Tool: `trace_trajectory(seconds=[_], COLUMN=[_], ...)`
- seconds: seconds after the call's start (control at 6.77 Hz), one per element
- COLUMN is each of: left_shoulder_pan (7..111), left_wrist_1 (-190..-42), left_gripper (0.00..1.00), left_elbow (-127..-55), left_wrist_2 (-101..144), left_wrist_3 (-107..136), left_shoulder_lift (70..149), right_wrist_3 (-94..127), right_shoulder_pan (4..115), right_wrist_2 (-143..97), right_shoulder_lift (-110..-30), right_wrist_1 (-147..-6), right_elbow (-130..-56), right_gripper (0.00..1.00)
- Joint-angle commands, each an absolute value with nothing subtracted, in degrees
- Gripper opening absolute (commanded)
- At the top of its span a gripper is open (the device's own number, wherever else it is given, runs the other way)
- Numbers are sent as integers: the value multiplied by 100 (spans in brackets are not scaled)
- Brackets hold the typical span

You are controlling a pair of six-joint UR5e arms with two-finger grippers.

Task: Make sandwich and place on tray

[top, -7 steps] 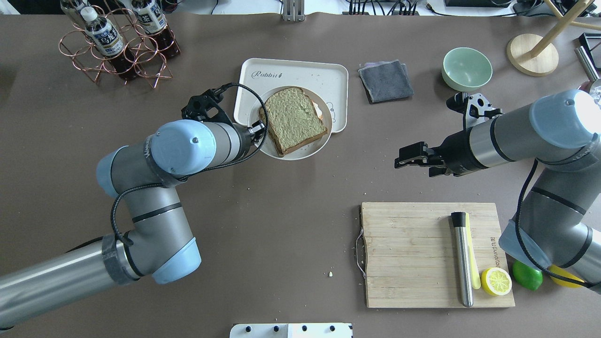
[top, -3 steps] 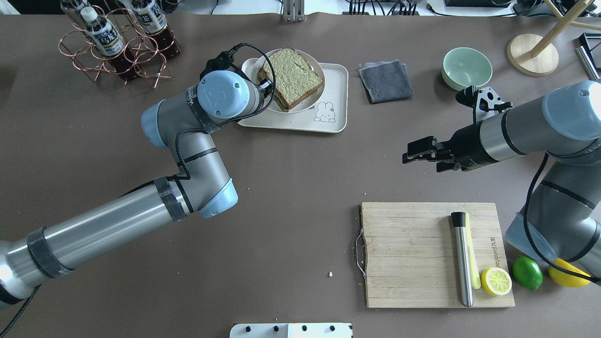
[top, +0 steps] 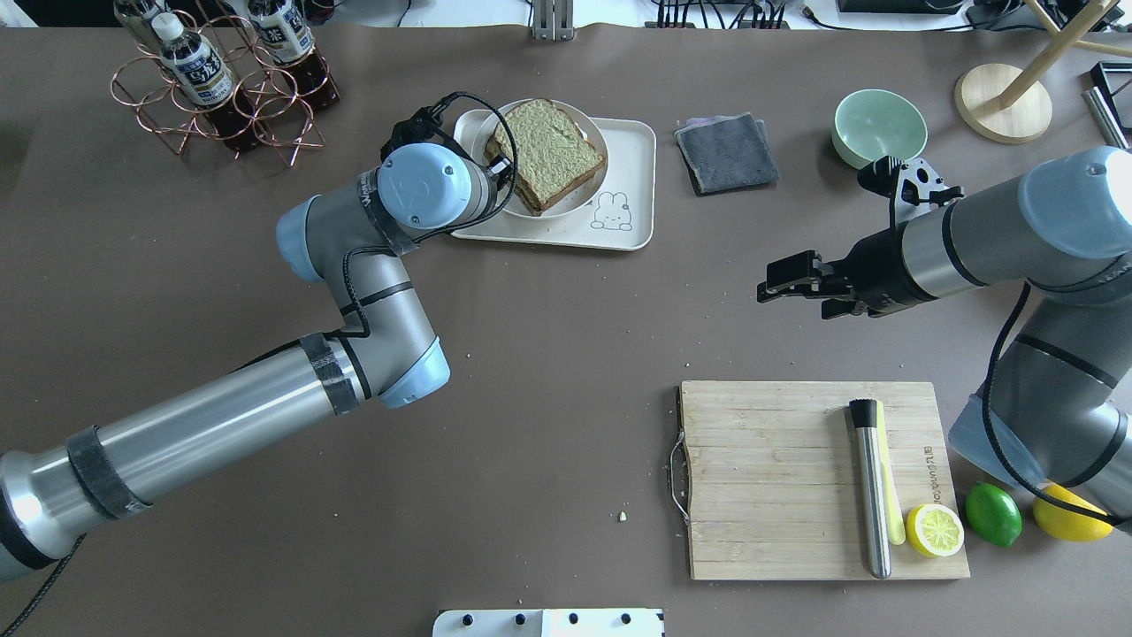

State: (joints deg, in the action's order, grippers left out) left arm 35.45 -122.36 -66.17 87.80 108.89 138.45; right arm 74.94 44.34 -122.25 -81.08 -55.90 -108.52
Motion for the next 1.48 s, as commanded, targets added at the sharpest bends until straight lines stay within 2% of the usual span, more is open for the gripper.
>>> trace_trajectory(seconds=[0.0, 0.15, 0.44, 0.59, 0.74, 1.03, 1.18, 1.33], left_shoulder_pan=[3542, 3612, 3927, 4033, 4095, 4104, 4139, 4296], left_wrist_1=[-12234, -12226, -12130, -11972, -11579, -9993, -9314, -8612], left_gripper=[71, 97, 97, 97, 97, 97, 97, 97], left_elbow=[-6592, -6600, -6819, -7273, -8095, -10395, -11163, -11571], left_wrist_2=[8528, 8534, 9006, 9313, 9630, 9659, 9659, 9659], left_wrist_3=[10960, 10812, 10346, 10214, 9882, 8700, 8362, 7767], left_shoulder_lift=[13852, 13834, 13712, 13415, 12951, 11914, 11605, 11549], right_wrist_3=[7488, 7488, 7488, 7497, 7480, 6826, 6237, 5379], right_shoulder_pan=[4465, 4456, 4474, 4491, 4596, 4911, 5096, 5393], right_wrist_2=[-12243, -12243, -12243, -12243, -12261, -12278, -12261, -12261], right_shoulder_lift=[-8086, -8077, -7973, -7928, -7963, -8051, -8059, -8068], right_wrist_1=[-5590, -5590, -5590, -5625, -5669, -5982, -6464, -7052], right_elbow=[-10819, -10828, -10819, -10819, -10802, -10793, -10802, -10810], right_gripper=[100, 100, 100, 100, 100, 100, 100, 100])
